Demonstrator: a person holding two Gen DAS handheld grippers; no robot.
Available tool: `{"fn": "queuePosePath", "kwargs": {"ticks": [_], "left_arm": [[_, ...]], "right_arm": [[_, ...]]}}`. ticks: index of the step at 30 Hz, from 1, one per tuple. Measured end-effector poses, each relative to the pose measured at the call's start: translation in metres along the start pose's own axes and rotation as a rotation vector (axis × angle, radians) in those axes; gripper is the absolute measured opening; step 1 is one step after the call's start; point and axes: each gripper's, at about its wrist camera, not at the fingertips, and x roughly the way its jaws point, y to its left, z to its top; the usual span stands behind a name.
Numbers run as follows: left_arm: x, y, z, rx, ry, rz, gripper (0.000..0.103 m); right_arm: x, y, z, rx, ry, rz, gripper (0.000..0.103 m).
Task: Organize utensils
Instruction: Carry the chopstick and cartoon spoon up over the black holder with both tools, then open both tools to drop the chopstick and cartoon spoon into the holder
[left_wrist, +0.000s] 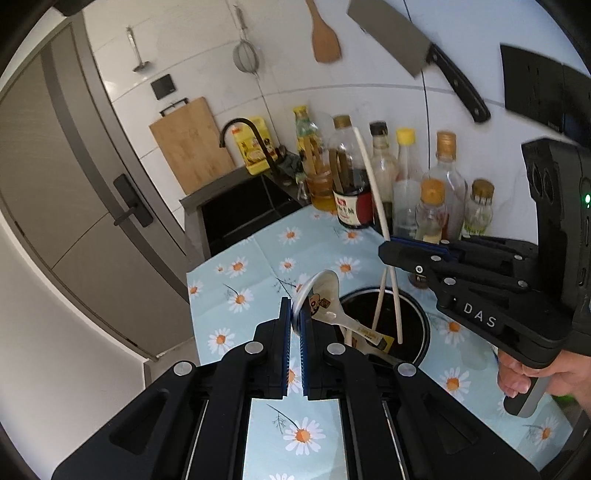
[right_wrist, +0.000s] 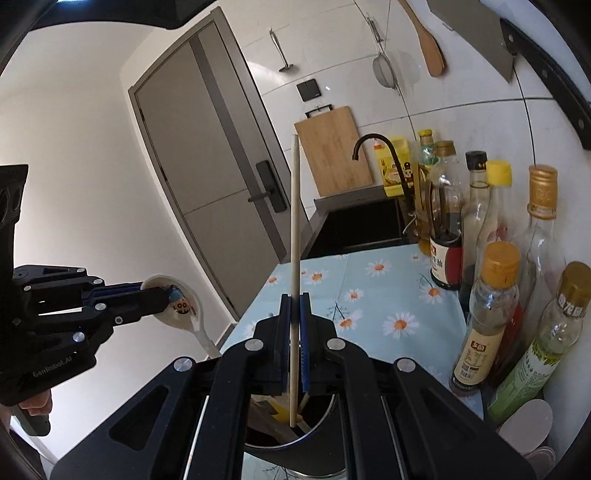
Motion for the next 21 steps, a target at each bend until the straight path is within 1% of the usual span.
{"fn": "queuePosePath", "kwargs": {"ticks": [5, 7, 8, 10, 11, 12, 15, 17, 19, 21], "left_arm": [[0.013, -0.009, -0.003, 0.03, 0.034, -0.013, 0.004], [0.017, -0.011, -0.005, 0.027, 0.041, -0.018, 0.008], [0.019, -0.01, -0.006, 0.015, 0.048, -0.029, 0.008], [0.021, -0.011, -0.007, 0.004, 0.05, -0.033, 0.008], [0.021, -0.011, -0.008, 0.001, 0.046, -0.028, 0.008], [0.022, -0.011, -0.008, 0.001, 0.048, -0.026, 0.008], [0.019, -0.012, -0.009, -0.006, 0.041, -0.039, 0.015], [0.018, -0.01, -0.009, -0.014, 0.036, -0.043, 0.016], [0.016, -0.007, -0.009, -0.035, 0.03, -0.048, 0.02], [0.014, -0.007, -0.008, -0.042, 0.026, -0.046, 0.021]], "right_arm": [[0.007, -0.002, -0.005, -0.005, 0.021, 0.004, 0.006], [0.01, -0.002, -0.007, -0.004, 0.044, 0.016, 0.006], [0.012, -0.002, -0.008, 0.0, 0.065, 0.026, 0.006], [0.014, -0.001, -0.011, -0.005, 0.08, 0.028, 0.008], [0.014, 0.0, -0.012, -0.009, 0.083, 0.024, 0.014], [0.013, 0.0, -0.013, -0.007, 0.083, 0.02, 0.018], [0.009, -0.002, -0.013, 0.009, 0.074, 0.025, 0.019], [0.005, -0.002, -0.014, 0.016, 0.071, 0.023, 0.019], [0.002, -0.002, -0.013, 0.021, 0.065, 0.025, 0.02], [-0.003, -0.001, -0.011, 0.02, 0.062, 0.023, 0.02]]}}
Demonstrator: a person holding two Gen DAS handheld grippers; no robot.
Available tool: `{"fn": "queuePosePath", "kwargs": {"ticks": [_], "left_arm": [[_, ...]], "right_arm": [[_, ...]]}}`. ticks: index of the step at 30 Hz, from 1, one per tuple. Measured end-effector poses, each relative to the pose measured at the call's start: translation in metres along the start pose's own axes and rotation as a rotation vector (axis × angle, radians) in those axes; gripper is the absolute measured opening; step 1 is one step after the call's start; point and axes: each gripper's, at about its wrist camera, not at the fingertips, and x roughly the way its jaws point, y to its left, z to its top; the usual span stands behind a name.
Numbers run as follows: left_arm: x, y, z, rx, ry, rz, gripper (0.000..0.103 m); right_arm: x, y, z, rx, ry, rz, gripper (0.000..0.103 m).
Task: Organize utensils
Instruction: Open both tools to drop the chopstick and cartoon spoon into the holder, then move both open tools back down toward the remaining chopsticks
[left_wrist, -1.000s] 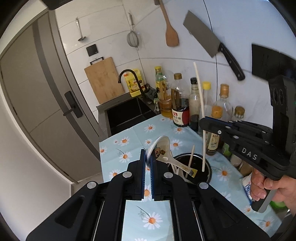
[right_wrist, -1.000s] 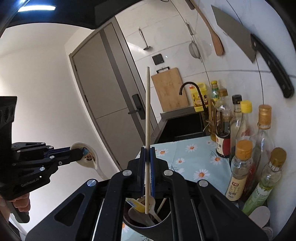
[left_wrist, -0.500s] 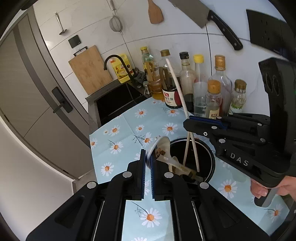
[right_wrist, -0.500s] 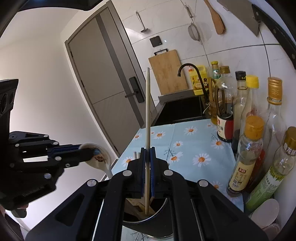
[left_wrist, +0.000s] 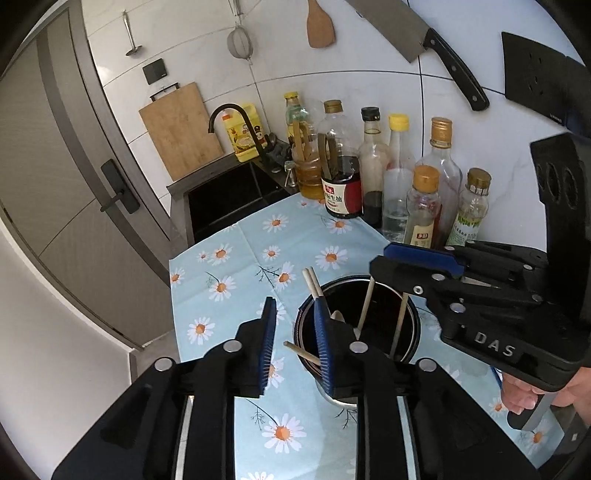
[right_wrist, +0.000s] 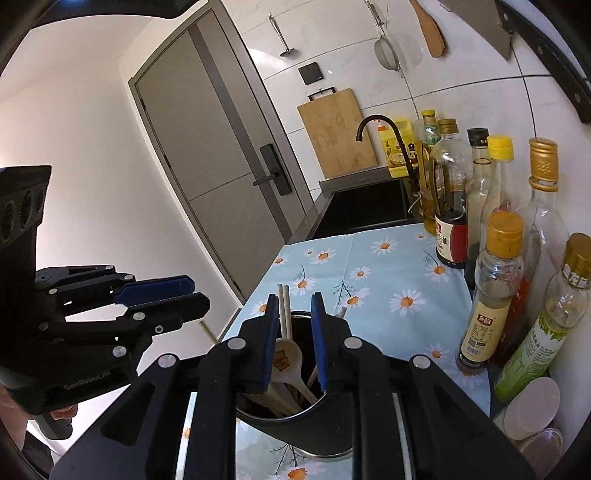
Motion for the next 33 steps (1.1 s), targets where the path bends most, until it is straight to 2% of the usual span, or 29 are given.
{"fn": "queuePosePath", "kwargs": {"ticks": [11, 17, 26, 28, 29, 33], "left_arm": [[-0.026, 0.003, -0.001, -0.057, -0.04, -0.037, 0.021], [-0.043, 0.006, -0.012, -0.114, -0.07, -0.063, 0.021], [-0.064, 0.01, -0.046, -0.21, -0.073, -0.105, 0.022], [-0.068, 0.009, -0.056, -0.233, -0.072, -0.117, 0.025], [-0.07, 0.009, -0.06, -0.24, -0.072, -0.119, 0.029], [-0.077, 0.004, -0.078, -0.265, -0.065, -0.136, 0.03]], "right_arm": [[-0.037, 0.008, -0.002, 0.007, -0.045, 0.034, 0.02], [-0.056, 0.02, -0.003, -0.022, -0.052, 0.022, 0.02], [-0.09, 0.049, -0.016, -0.088, -0.041, 0.001, 0.028], [-0.095, 0.055, -0.019, -0.095, -0.035, 0.003, 0.028], [-0.096, 0.058, -0.02, -0.1, -0.03, 0.001, 0.029], [-0.103, 0.069, -0.029, -0.127, -0.007, -0.007, 0.029]]}}
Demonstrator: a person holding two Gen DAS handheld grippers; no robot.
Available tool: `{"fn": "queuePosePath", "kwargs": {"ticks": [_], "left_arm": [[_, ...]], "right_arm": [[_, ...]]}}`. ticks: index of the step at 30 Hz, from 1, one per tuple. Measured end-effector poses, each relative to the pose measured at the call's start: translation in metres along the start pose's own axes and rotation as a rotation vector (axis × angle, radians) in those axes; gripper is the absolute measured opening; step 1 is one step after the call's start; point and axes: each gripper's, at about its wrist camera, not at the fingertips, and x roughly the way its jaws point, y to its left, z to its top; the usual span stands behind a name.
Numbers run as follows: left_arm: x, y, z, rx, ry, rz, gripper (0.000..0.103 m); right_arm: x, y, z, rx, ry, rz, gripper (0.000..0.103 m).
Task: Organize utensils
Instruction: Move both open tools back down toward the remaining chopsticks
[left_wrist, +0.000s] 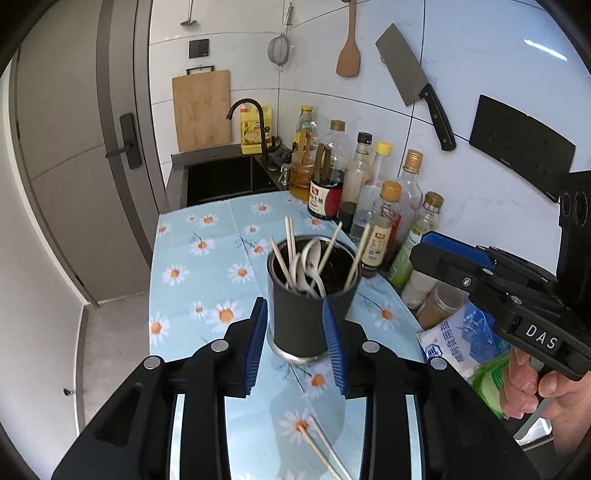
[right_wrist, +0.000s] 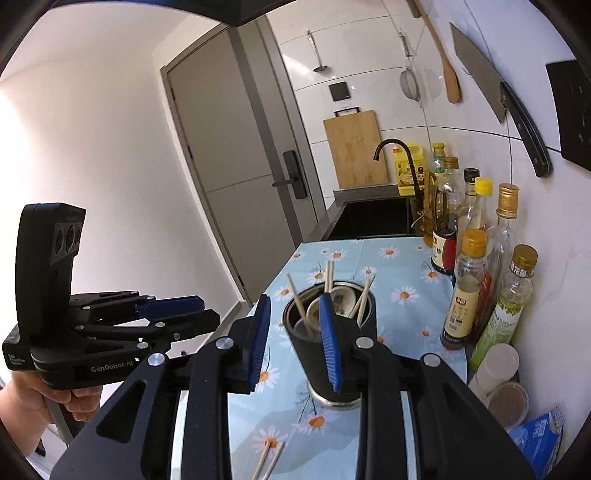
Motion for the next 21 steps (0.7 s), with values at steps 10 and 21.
{"fn": "queuePosePath", "kwargs": {"ticks": [10, 21], "left_arm": [[-0.008, 0.001, -0.042, -0.064, 0.039, -0.038, 0.03], [0.006, 0.016, -0.094, -0.155, 0.123, -0.06, 0.03]], "right_arm": [[-0.003, 0.025, -0.03, -0.038, 0.082, -0.021, 0.032], [0.011, 0.032, -0.064, -0.027, 0.179, -0.032, 0.032]]}}
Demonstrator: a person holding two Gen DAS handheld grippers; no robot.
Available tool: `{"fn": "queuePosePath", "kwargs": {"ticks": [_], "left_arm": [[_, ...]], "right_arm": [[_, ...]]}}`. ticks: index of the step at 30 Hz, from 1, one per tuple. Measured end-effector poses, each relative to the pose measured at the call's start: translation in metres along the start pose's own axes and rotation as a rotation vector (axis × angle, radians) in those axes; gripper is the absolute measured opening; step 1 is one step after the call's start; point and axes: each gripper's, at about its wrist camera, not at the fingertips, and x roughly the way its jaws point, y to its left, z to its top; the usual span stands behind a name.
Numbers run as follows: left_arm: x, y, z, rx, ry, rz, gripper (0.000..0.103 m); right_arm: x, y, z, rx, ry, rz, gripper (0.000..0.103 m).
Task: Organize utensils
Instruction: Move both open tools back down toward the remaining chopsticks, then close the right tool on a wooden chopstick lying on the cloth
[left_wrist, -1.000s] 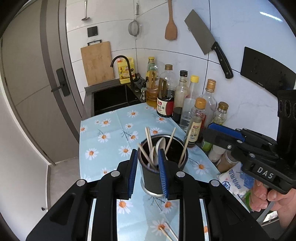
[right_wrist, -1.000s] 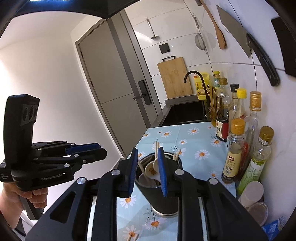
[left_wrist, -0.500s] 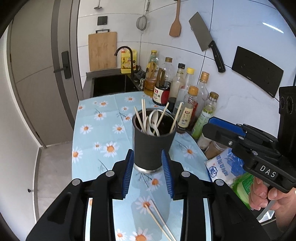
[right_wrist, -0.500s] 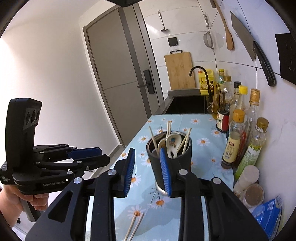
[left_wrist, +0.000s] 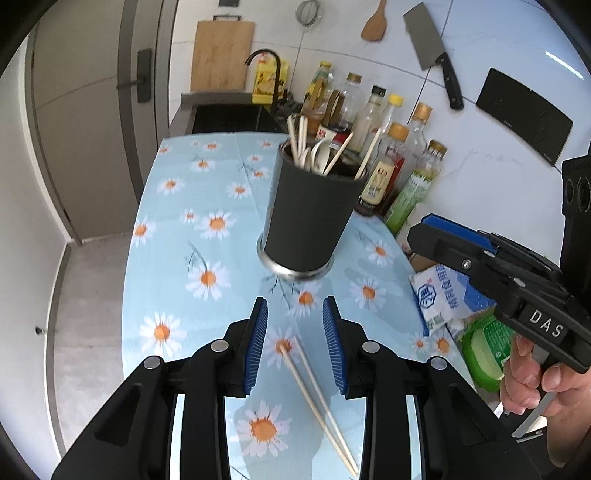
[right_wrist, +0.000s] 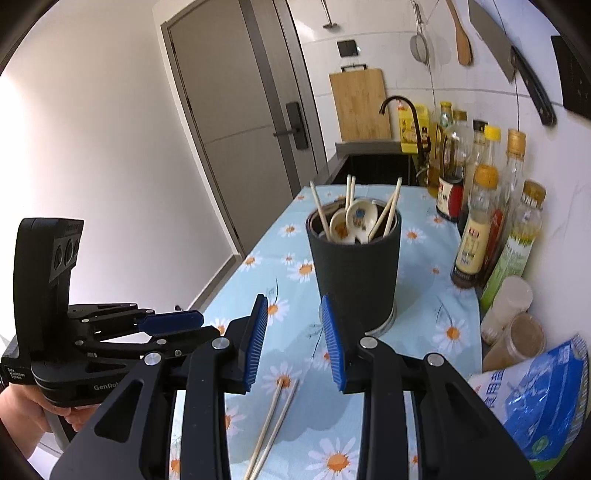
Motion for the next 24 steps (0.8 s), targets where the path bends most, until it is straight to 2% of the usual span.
{"fn": "queuePosePath", "kwargs": {"ticks": [5, 13, 24], "left_arm": [[0.007, 0.009, -0.018, -0.013, 0.025, 0.019, 0.03], [0.02, 0.027, -0.053, -0.057, 0.086, 0.015, 0.03], [0.027, 0.051, -0.089, -0.094, 0.158, -0.01, 0.03]], "right_arm": [[0.012, 0.004, -0.012, 0.001, 0.048, -0.017, 0.032], [0.043, 0.0, -0.037, 0.093, 0.224, -0.003, 0.032], [0.105, -0.014, -0.076, 0.309, 0.593, 0.002, 0.032]]}}
